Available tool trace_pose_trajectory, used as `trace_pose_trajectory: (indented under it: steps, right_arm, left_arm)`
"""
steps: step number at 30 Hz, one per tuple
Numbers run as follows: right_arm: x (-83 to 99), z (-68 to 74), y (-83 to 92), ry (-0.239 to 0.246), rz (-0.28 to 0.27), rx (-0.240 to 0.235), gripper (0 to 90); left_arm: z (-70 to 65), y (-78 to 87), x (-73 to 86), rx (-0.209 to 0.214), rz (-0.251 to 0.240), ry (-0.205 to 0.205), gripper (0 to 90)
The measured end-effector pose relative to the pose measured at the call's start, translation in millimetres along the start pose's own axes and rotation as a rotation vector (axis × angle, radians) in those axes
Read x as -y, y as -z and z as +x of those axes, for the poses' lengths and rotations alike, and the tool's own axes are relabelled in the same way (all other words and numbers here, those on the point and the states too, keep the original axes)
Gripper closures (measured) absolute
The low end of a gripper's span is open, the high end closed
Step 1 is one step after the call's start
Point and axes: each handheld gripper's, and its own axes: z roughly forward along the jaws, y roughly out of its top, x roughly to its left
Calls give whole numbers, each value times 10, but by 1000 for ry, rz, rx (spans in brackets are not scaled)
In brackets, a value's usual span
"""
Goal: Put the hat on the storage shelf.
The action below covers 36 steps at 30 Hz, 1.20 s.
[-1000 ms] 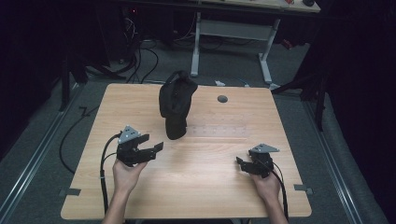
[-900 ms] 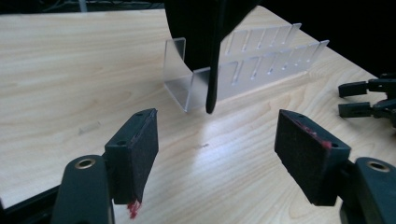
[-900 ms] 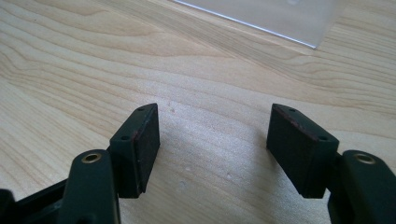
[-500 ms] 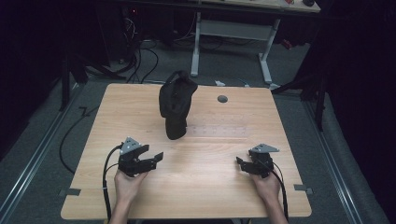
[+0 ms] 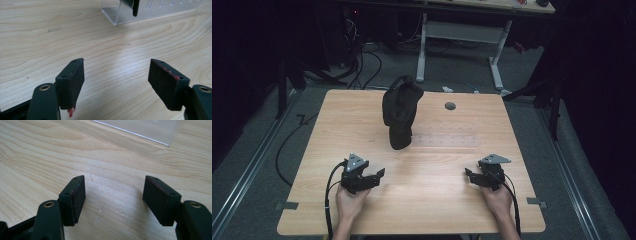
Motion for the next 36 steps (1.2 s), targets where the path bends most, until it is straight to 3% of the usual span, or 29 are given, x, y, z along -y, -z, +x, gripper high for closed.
trace_pose_trajectory:
  steps: [11,20,22,23,25,36]
  right_arm:
    - [-1,1,-1,-3,-1,2,350]
    - [-2,9,-2,-10,0,8,350]
    - [-2,9,-2,-10,0,8,349]
    - [-2,9,-2,-10,0,8,349]
    - [-2,9,-2,-10,0,9,349]
    - [-1,10,-1,-10,0,9,347]
  left_arm:
    - [106,-124,103,-90,1,-83,303]
    - [172,-208,117,-137,-3,-99,290]
    - [175,-215,117,-136,6,-90,307]
    - [177,-242,133,-154,40,-92,302]
    - [159,-248,153,-158,40,-108,288]
    - [162,-245,149,-159,40,-102,295]
